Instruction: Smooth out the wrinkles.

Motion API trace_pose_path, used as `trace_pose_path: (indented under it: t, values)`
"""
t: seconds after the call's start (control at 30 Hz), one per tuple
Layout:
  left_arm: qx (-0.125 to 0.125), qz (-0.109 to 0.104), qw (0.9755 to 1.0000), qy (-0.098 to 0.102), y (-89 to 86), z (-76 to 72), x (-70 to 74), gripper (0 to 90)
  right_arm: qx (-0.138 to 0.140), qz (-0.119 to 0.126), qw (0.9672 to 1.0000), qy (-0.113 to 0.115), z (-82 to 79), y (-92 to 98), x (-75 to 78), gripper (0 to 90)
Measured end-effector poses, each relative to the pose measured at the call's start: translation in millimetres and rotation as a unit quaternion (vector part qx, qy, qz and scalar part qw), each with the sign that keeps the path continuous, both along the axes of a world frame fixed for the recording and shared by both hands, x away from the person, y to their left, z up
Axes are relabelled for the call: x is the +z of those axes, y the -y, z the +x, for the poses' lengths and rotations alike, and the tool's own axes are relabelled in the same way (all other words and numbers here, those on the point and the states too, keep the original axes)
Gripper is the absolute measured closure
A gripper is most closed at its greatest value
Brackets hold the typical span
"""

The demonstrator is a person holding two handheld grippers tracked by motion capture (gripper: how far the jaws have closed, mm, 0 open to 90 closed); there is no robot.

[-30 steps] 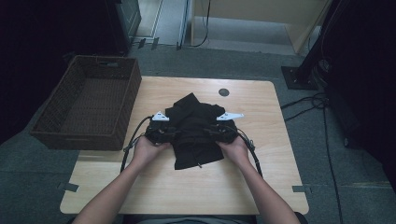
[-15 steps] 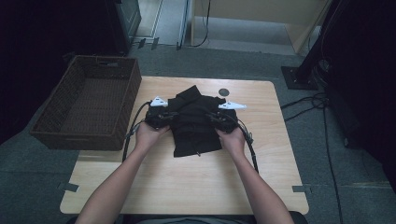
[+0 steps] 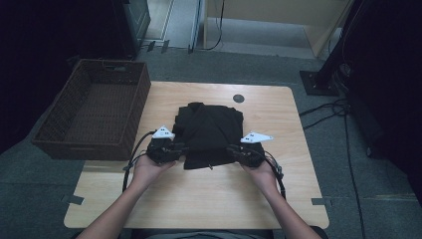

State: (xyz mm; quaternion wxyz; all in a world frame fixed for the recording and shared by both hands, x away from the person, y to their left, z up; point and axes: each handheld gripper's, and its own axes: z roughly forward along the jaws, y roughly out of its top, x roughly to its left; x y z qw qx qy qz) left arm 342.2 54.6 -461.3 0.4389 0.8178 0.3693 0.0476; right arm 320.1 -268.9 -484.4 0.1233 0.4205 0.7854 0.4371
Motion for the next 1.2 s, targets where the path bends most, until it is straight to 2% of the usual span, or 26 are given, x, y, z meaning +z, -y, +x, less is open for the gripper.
trace_pose_path:
  t: [0.03, 0.1, 0.23, 0.3, 0.37, 0.43, 0.53, 0.6, 0.7, 0.77, 0.87, 0.93, 0.97, 1.03, 1.1, 1.2]
  values:
    - [0.006, -0.002, 1.0000, 0.005, -0.7, 1.9, 5.0, 64.0, 0.000, 0.008, 1.0000, 0.003, -1.8, 1.1, 3.7, 72.8]
    - [0.018, -0.006, 0.9997, 0.012, -1.0, 8.2, 14.1, 60.8, -0.005, 0.027, 0.9994, 0.023, -3.0, 2.5, 15.4, 71.9]
    - [0.023, -0.003, 0.9996, 0.014, 2.9, 26.2, 27.4, 55.7, -0.010, 0.034, 0.9979, 0.054, 7.4, -2.2, 35.9, 71.5]
    - [0.022, 0.007, 0.9997, 0.011, 7.9, 35.1, 30.7, 53.3, -0.015, 0.042, 0.9973, 0.057, 16.3, -6.2, 41.8, 72.4]
    - [0.020, 0.022, 0.9995, 0.015, 13.4, 41.8, 27.2, 54.5, -0.018, 0.044, 0.9971, 0.060, 27.1, -13.5, 42.6, 73.6]
    - [0.017, 0.032, 0.9993, 0.006, 17.6, 46.6, 17.7, 58.5, -0.020, 0.029, 0.9980, 0.052, 37.9, -23.2, 35.5, 74.6]
    - [0.018, 0.032, 0.9993, -0.010, 19.2, 44.2, 0.2, 60.7, -0.019, 0.031, 0.9992, 0.019, 45.6, -35.3, 17.6, 74.3]
    - [0.017, 0.037, 0.9991, -0.013, 18.3, 38.4, -9.2, 61.3, -0.007, 0.021, 0.9997, 0.012, 41.5, -41.4, 6.6, 74.3]
    - [0.014, 0.031, 0.9991, -0.026, 15.2, 32.4, -17.5, 61.9, 0.008, 0.004, 0.9999, 0.010, 30.2, -46.6, -7.1, 74.5]
    - [0.012, 0.024, 0.9992, -0.030, 12.5, 29.4, -15.9, 61.3, 0.015, -0.002, 0.9999, 0.001, 23.4, -47.6, -14.8, 74.6]
    - [0.019, 0.015, 0.9996, -0.015, 9.7, 28.7, -3.8, 58.0, 0.020, -0.011, 0.9997, -0.002, 15.2, -47.6, -24.2, 75.3]
    - [0.030, 0.004, 0.9995, -0.007, 10.3, 34.5, 6.4, 54.8, 0.025, -0.018, 0.9994, -0.017, 13.3, -48.0, -29.2, 75.4]
    - [0.032, 0.005, 0.9995, -0.003, 11.4, 38.9, 10.8, 53.1, 0.029, -0.022, 0.9991, -0.023, 12.5, -48.4, -31.7, 75.5]
    - [0.040, 0.007, 0.9992, 0.001, 15.2, 49.1, 15.7, 49.5, 0.029, -0.019, 0.9992, -0.019, 10.3, -48.2, -34.9, 75.3]
    - [0.043, 0.008, 0.9989, -0.017, 20.1, 61.8, 15.8, 46.1, 0.025, -0.014, 0.9994, -0.018, 9.1, -47.7, -36.0, 75.3]
    - [0.050, 0.009, 0.9982, -0.032, 30.2, 73.8, 10.8, 44.4, 0.027, -0.013, 0.9994, -0.015, 8.5, -47.6, -36.6, 74.5]
